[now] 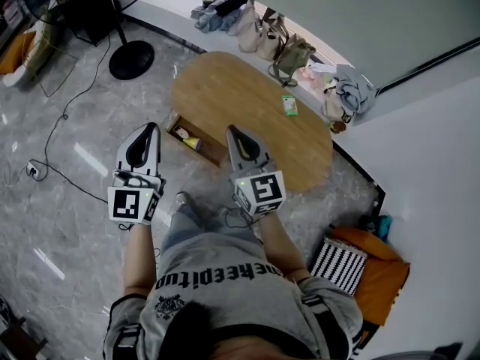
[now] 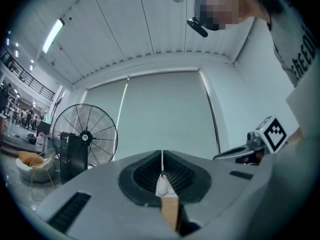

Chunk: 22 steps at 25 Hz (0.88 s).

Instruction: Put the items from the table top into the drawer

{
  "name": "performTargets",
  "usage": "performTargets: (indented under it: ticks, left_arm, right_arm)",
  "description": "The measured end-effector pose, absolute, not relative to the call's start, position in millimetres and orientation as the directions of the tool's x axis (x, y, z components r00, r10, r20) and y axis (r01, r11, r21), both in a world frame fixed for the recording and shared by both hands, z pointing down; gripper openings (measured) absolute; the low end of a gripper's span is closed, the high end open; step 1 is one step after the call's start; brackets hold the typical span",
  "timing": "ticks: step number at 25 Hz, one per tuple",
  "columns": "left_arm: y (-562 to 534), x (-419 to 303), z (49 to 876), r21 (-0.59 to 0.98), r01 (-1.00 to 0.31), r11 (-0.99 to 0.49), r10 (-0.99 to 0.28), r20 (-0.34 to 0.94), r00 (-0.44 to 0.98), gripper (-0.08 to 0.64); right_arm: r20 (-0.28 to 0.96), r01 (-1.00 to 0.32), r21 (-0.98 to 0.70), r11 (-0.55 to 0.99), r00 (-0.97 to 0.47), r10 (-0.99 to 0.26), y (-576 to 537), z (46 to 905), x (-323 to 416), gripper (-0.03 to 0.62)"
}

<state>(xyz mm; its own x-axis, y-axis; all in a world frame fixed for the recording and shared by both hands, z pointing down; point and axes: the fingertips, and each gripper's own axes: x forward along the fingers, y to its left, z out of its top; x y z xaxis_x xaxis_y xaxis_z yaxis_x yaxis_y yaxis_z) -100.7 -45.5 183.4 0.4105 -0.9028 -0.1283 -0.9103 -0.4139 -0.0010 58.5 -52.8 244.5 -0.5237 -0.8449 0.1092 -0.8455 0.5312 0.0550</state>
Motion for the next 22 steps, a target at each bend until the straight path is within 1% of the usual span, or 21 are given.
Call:
performTargets:
  ticks: [12, 17, 22]
  left_arm:
    - [-32.5, -86.3, 158.1, -0.001, -0.924, -0.382, -0.911, -0.164, 0.377, 0.012]
    - [-25.9, -77.4, 153.6, 0.003, -0.924, -0.383, -0.911, -0.169, 0.377, 0.012]
    - [-22.6, -64.2, 153.8, 0.0, -0.92, -0.391, -0.907, -0.168, 0.385, 0.012]
  right_arm:
    - [0.024, -0.88, 0.081, 0.469, -0.468, -0.883, -39.6, 203.8, 95.2, 0.003]
    - [-0.03, -0.886, 0.071, 0.457, -0.46, -0.887, -29.4, 189.9, 108.6, 0.003]
    - [-0.042, -0.891, 0.073, 0.448, -0.451, -0.891, -24.4, 187.8, 119.9, 0.003]
